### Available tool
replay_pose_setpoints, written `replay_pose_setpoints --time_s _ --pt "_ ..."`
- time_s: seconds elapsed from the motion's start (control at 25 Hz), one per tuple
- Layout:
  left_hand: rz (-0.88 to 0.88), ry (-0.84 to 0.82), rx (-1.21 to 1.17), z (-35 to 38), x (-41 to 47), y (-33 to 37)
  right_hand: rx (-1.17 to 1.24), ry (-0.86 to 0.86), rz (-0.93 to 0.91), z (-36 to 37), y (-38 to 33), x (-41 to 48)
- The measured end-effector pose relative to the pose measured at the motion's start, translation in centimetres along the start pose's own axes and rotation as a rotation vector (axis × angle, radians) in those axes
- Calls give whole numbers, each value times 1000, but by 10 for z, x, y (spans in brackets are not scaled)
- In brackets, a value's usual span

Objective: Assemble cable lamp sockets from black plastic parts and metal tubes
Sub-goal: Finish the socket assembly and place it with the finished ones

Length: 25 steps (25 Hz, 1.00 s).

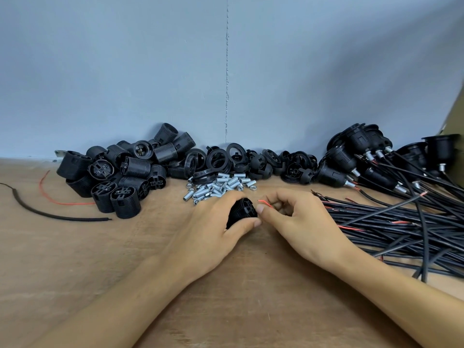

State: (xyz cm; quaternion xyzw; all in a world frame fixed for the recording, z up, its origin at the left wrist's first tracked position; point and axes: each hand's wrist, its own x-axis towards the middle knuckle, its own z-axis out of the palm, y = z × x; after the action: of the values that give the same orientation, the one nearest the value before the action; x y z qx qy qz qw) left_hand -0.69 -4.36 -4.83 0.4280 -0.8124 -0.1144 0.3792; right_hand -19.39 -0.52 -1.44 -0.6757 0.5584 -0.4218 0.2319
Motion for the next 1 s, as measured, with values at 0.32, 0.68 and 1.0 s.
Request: replay_pose_setpoints --time_s 0.32,0.68,1.0 --pt "-9 18 31 2 -1 0 -62 -9 -14 3 -2 1" --pt "-9 4 25 0 -2 4 -4 -36 22 1 0 0" --pt "-73 65 -195 -2 1 4 130 -143 -40 -12 3 4"
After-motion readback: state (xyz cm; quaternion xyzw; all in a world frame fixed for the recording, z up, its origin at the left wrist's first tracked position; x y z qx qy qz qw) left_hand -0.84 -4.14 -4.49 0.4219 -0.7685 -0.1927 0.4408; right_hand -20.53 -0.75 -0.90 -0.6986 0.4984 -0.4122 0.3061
